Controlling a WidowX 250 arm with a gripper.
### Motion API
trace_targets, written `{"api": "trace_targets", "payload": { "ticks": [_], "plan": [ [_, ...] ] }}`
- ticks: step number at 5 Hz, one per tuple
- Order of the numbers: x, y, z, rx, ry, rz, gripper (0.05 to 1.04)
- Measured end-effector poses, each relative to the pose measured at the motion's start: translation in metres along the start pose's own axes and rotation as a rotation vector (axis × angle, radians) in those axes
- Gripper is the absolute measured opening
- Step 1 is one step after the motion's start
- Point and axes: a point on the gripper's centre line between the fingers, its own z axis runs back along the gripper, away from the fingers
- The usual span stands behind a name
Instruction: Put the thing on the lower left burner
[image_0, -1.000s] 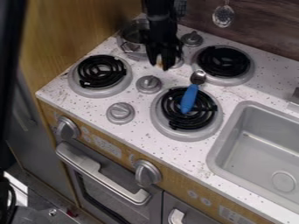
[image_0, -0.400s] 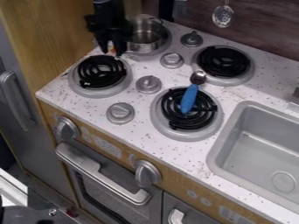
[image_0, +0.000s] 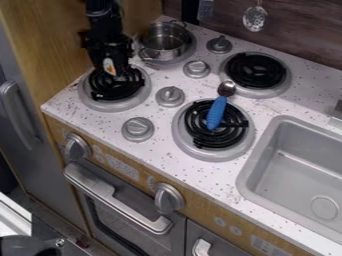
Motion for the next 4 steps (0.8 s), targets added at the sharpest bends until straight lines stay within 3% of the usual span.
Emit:
{"api": "trace_targets", "payload": {
  "ticks": [1, 2, 3, 4],
  "plan": [
    [0.001, 0.000, -0.007, -0.006, 0.021, 0.003, 1.004],
    [0.003, -0.005, -0.007, -0.010, 0.021, -0.010, 0.999],
    [0.002, -0.013, 0.005, -0.009, 0.005, -0.028, 0.999],
    [-0.002, -0.037, 0.037, 0.012, -0.046, -0.090, 0.999]
  ]
}}
